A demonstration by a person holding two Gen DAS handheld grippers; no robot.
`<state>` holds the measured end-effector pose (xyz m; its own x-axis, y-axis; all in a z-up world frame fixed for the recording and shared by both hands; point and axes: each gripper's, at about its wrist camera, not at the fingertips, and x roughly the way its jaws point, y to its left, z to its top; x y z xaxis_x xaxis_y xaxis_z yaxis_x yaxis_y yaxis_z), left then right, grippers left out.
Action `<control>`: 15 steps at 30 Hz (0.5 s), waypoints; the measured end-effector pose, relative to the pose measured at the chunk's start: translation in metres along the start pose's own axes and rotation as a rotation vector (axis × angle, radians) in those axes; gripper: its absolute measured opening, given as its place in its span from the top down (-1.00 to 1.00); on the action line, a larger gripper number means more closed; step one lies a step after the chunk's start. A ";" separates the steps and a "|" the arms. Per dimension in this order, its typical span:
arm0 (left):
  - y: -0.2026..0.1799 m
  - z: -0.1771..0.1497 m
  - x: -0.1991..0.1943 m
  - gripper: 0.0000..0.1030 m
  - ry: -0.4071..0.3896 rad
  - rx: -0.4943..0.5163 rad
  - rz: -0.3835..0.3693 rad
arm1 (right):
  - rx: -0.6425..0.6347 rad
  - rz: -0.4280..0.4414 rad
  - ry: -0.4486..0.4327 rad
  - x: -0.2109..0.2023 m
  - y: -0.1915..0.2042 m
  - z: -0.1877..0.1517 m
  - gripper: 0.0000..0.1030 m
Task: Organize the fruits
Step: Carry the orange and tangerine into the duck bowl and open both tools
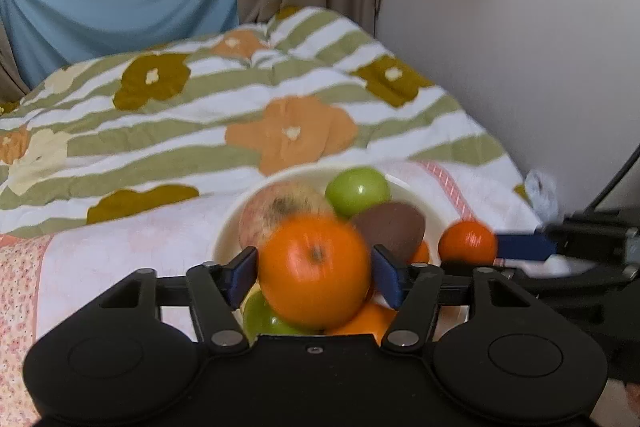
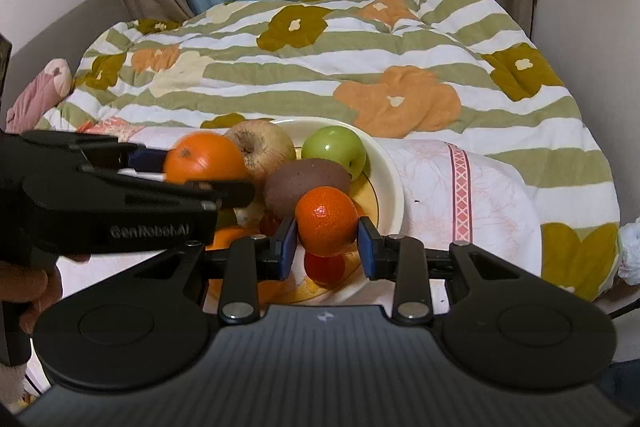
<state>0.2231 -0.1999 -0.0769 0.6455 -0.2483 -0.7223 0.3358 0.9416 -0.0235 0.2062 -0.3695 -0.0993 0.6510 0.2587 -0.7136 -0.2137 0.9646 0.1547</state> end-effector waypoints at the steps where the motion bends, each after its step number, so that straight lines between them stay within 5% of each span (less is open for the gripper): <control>1: 0.000 0.001 -0.003 -0.68 -0.018 -0.006 0.004 | -0.004 0.001 0.006 0.000 0.000 -0.001 0.08; 2: 0.000 0.003 -0.006 -0.80 -0.036 -0.011 0.011 | -0.006 0.001 0.012 0.000 -0.001 -0.002 0.08; 15: 0.021 -0.015 -0.039 -0.80 -0.027 -0.109 0.136 | -0.092 0.061 0.032 0.003 0.008 -0.002 0.08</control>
<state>0.1948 -0.1668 -0.0599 0.6985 -0.1212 -0.7053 0.1686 0.9857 -0.0025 0.2052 -0.3605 -0.1017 0.6112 0.3138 -0.7267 -0.3190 0.9379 0.1367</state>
